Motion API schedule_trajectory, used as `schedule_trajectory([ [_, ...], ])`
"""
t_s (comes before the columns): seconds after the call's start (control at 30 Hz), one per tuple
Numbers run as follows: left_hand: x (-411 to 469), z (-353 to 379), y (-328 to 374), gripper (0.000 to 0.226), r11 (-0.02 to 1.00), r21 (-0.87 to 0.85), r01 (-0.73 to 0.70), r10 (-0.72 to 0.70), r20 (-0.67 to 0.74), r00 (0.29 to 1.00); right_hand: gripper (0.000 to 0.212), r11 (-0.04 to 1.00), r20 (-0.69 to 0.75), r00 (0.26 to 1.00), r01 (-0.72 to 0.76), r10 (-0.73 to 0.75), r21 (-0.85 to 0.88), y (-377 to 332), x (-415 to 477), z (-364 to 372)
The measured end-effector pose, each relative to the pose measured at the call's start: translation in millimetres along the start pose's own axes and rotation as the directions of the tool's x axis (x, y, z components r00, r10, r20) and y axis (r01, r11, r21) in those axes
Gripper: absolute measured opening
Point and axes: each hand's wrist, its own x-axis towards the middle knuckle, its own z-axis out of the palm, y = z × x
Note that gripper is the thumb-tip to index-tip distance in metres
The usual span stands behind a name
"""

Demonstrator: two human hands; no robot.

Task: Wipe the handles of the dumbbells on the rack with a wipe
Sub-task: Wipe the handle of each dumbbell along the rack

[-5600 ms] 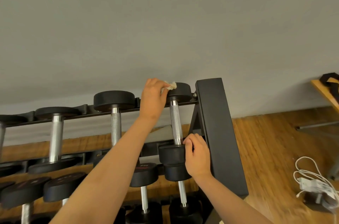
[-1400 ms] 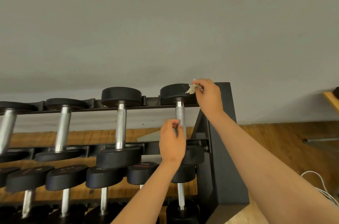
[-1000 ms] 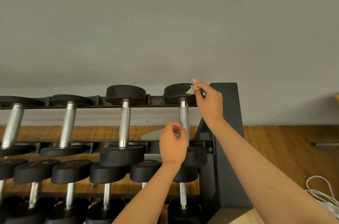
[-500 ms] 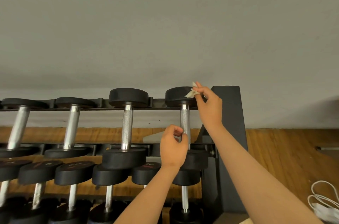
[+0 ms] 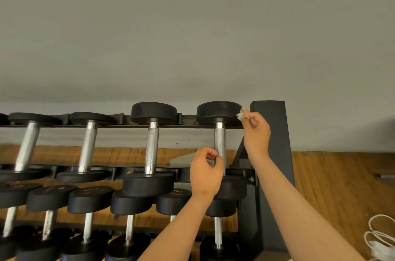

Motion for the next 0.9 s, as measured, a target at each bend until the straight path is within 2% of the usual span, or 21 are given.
schedule_trajectory([
  [0.1, -0.6, -0.1, -0.2, 0.012, 1.0, 0.002, 0.0, 0.0, -0.002, 1.0, 0.02, 0.998, 0.036, 0.998, -0.061, 0.06, 0.006, -2.6, 16.6, 1.6],
  [0.3, 0.1, 0.4, -0.6, 0.009, 1.0, 0.004, 0.006, -0.006, -0.006, 1.0, 0.012, 0.987, 0.063, 0.985, -0.16, 0.159, 0.002, 16.7, 13.8, 0.6],
  [0.47, -0.2, 0.8, -0.7, 0.009, 1.0, 0.013, 0.006, -0.006, -0.012, 1.0, 0.007, 0.955, 0.153, 0.948, -0.29, 0.278, 0.065, 11.6, 31.3, 2.9],
  [0.63, -0.2, 0.6, 1.1, 0.01, 1.0, 0.011, 0.015, -0.015, -0.012, 1.0, 0.007, 0.934, 0.21, 0.926, -0.342, 0.315, 0.106, 21.4, 25.5, -1.8],
  [0.9, -1.0, -0.4, 3.2, 0.008, 0.999, 0.011, 0.031, -0.031, -0.009, 0.999, 0.016, 0.937, 0.231, 0.917, -0.346, 0.326, 0.052, 5.5, 51.9, 4.7],
])
